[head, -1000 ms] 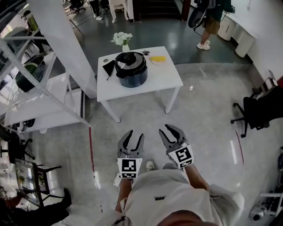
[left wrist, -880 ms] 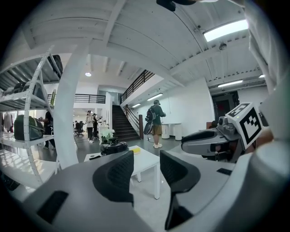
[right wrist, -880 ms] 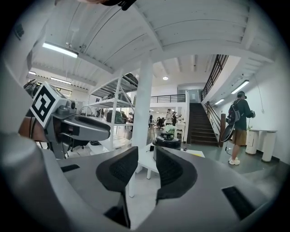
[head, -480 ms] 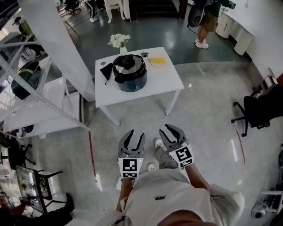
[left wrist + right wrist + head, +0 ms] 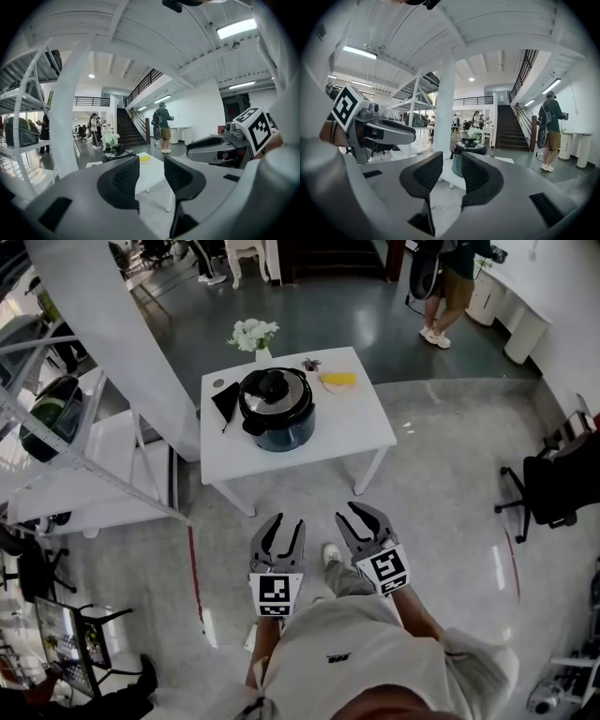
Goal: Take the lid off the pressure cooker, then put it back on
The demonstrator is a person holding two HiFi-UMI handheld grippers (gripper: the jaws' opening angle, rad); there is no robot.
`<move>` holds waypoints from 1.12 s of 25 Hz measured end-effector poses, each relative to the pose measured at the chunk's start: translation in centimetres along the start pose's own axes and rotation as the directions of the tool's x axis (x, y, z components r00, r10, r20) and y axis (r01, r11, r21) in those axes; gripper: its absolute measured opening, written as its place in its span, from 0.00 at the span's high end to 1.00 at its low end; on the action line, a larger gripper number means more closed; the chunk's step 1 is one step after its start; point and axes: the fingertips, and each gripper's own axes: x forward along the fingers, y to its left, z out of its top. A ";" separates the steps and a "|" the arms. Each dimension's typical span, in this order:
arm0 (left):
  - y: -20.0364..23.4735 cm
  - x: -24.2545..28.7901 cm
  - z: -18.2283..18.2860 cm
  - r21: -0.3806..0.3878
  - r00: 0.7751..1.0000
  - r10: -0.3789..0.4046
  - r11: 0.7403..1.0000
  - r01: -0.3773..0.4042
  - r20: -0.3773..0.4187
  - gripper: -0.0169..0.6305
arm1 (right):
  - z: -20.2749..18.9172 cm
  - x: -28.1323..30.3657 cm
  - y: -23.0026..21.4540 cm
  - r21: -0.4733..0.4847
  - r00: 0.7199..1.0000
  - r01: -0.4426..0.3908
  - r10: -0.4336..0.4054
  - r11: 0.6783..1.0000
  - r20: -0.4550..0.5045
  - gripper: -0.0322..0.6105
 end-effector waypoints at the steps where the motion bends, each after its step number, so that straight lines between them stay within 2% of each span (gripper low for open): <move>1: 0.4 0.9 0.2 0.001 1.000 0.004 1.000 -0.004 -0.002 0.71 | 0.2 0.7 -0.7 0.001 1.000 -0.002 0.002 1.000 0.000 0.78; 13: 4.4 10.5 3.0 -0.027 0.998 0.062 0.998 -0.062 -0.018 0.70 | 3.1 8.7 -8.3 0.006 0.998 -0.066 0.066 0.998 0.001 0.78; 20: 5.4 15.2 4.0 -0.019 0.995 0.091 0.996 -0.091 -0.034 0.70 | 2.5 12.1 -12.6 -0.010 0.995 -0.101 0.101 0.995 -0.005 0.78; 28: 7.0 18.6 4.4 -0.026 0.989 0.139 0.990 -0.140 -0.054 0.70 | 2.7 15.4 -15.3 -0.001 0.988 -0.152 0.152 0.988 -0.004 0.78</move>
